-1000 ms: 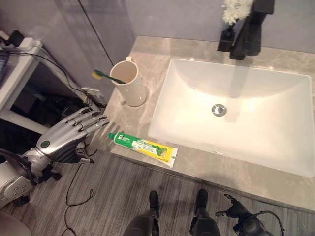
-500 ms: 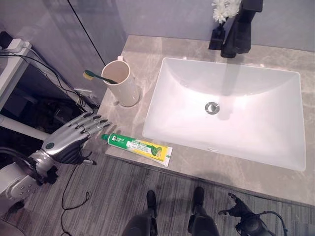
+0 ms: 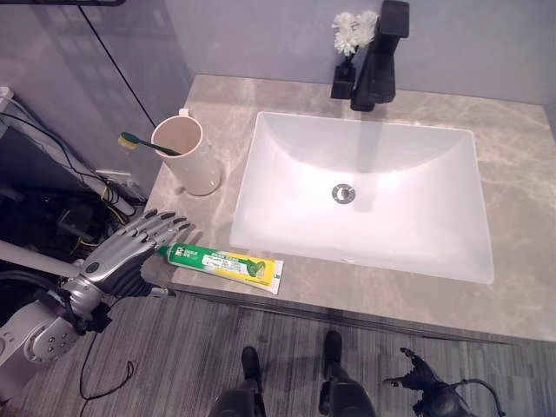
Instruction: Put brush and paste in cup on sink, flatten towel.
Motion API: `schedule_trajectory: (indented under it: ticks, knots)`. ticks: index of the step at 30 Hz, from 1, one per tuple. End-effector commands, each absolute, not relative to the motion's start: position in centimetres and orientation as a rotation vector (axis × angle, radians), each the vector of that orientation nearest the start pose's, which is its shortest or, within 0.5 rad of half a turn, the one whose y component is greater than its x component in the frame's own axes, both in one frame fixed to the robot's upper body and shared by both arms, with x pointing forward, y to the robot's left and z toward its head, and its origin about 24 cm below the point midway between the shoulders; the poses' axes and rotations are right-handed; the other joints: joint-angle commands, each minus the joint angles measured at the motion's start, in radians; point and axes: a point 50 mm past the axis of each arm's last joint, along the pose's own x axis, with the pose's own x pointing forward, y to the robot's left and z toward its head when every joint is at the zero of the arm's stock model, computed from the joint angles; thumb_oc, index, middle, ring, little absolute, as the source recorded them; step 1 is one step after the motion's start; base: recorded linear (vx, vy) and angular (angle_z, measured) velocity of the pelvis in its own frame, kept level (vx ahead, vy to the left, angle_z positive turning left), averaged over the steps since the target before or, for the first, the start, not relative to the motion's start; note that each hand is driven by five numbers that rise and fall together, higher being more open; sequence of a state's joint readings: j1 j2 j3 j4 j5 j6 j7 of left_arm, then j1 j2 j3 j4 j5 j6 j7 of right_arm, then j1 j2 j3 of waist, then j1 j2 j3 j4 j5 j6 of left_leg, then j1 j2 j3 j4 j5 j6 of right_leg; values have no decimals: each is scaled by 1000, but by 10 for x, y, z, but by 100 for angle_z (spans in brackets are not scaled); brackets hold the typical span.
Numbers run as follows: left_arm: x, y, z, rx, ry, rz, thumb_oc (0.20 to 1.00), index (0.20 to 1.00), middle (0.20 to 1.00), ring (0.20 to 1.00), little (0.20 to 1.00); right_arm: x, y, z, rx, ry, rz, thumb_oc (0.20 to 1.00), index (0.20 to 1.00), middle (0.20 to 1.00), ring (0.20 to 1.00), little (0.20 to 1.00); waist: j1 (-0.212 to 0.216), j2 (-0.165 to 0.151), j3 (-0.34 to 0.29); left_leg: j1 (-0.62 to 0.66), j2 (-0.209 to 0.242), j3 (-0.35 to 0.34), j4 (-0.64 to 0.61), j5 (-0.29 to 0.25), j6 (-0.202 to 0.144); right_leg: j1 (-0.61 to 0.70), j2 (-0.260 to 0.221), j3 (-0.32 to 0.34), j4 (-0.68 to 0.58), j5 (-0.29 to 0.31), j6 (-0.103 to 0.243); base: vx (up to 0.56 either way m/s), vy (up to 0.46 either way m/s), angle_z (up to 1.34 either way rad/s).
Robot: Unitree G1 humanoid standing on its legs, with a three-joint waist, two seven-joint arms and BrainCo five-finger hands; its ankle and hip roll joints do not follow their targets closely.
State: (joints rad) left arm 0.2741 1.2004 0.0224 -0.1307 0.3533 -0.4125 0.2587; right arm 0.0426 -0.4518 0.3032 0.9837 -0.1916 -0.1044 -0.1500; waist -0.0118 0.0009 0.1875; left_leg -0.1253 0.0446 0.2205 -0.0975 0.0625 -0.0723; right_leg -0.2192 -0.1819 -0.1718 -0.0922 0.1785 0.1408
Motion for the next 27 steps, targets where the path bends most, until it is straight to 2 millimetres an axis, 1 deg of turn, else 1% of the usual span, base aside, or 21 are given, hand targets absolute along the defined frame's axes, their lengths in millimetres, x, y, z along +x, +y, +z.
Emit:
schedule_trajectory:
  ticks: [1, 5, 7, 10, 21, 25, 27]
  knots:
    - [221, 281, 157, 1305, -450, -148, 1000, 1000, 1000, 1000, 1000, 139, -278, -120, -775, 890, 48, 1000, 1000, 1000, 1000, 1000, -4, -1, 4, 13, -8, 35, 10, -2, -28, 35, -67, 53, 5, 19, 91, 41, -2, -14]
    - [221, 282, 152, 1280, -433, -130, 1000, 1000, 1000, 1000, 1000, 140, -274, -121, -770, 886, 60, 1000, 1000, 1000, 1000, 1000, -5, -3, 6, 19, -7, 41, 10, -5, -27, 32, -62, 61, 5, 17, 89, 35, -1, -10]
    - [223, 284, 150, 1237, -421, -94, 1000, 1000, 1000, 1000, 1000, 145, -268, -122, -744, 876, 58, 1000, 1000, 1000, 1000, 1000, -10, -6, 6, 23, -7, 52, 10, -7, -27, 27, -60, 74, 5, 18, 86, 43, -8, -10]
    - [225, 283, 149, 1214, -418, -93, 1000, 1000, 1000, 1000, 1000, 149, -264, -121, -739, 861, 68, 1000, 1000, 1000, 1000, 1000, -14, -9, 8, 27, -6, 62, 10, -10, -27, 21, -57, 84, 5, 17, 84, 33, -1, -14]
    - [226, 277, 140, 1165, -404, -107, 1000, 1000, 1000, 1000, 1000, 152, -266, -120, -750, 859, 58, 1000, 1000, 1000, 1000, 1000, -17, -7, 13, 38, -6, 84, 10, -17, -27, 12, -46, 108, 5, 14, 80, 36, -5, -7]
    - [227, 276, 139, 1187, -397, -128, 1000, 1000, 1000, 1000, 1000, 155, -267, -117, -752, 845, 54, 1000, 1000, 1000, 1000, 1000, -20, -9, 15, 39, -4, 90, 10, -17, -27, 7, -42, 114, 5, 14, 79, 26, -9, -7]
    - [227, 274, 141, 1251, -398, -179, 1000, 1000, 1000, 1000, 1000, 158, -268, -115, -759, 831, 61, 1000, 1000, 1000, 1000, 1000, -26, -11, 18, 42, -2, 98, 10, -19, -27, 4, -37, 122, 5, 13, 80, 33, -5, -9]
